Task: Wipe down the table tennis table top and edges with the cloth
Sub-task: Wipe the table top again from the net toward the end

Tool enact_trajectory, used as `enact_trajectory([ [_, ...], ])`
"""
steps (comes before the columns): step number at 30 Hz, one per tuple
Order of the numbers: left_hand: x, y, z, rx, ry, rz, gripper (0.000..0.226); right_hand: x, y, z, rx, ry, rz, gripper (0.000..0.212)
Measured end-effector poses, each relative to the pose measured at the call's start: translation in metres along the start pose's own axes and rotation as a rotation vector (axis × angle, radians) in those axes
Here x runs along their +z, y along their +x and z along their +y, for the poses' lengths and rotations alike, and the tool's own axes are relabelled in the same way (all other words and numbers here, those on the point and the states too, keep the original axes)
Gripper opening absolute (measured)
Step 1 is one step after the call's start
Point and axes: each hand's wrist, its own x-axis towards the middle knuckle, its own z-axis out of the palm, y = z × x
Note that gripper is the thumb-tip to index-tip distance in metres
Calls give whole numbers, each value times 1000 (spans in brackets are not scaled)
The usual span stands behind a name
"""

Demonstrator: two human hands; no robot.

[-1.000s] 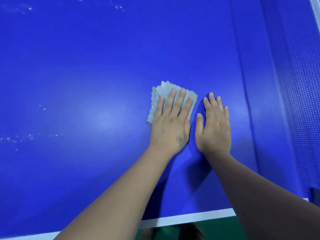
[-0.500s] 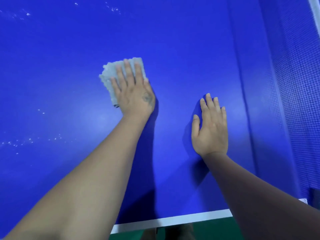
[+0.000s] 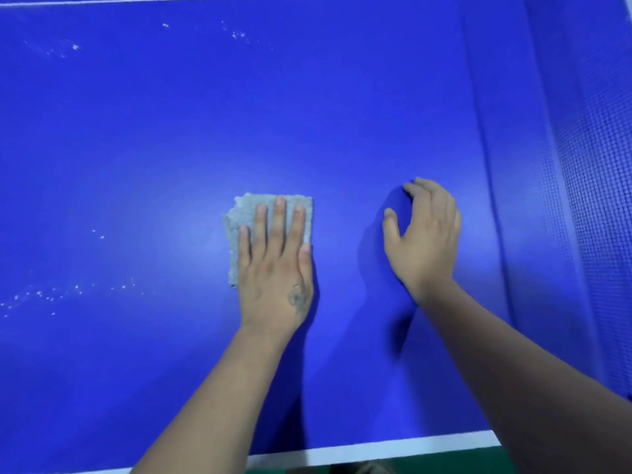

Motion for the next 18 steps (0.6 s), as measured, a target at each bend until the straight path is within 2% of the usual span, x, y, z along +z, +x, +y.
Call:
enact_trajectory([
  [6,-1,99,-15,-239,-55,56,62,30,92,-30,-118,-16,-69,59],
  [9,0,150,2,-273,-73,62,64,46,120,-39,-171,-66,-124,65],
  [13,4,182,38,-157,-60,34,63,60,148,-42,-161,-81,-136,66],
  [18,7,147,51,78,-32,19,60,68,159,-38,-162,-126,-107,66],
])
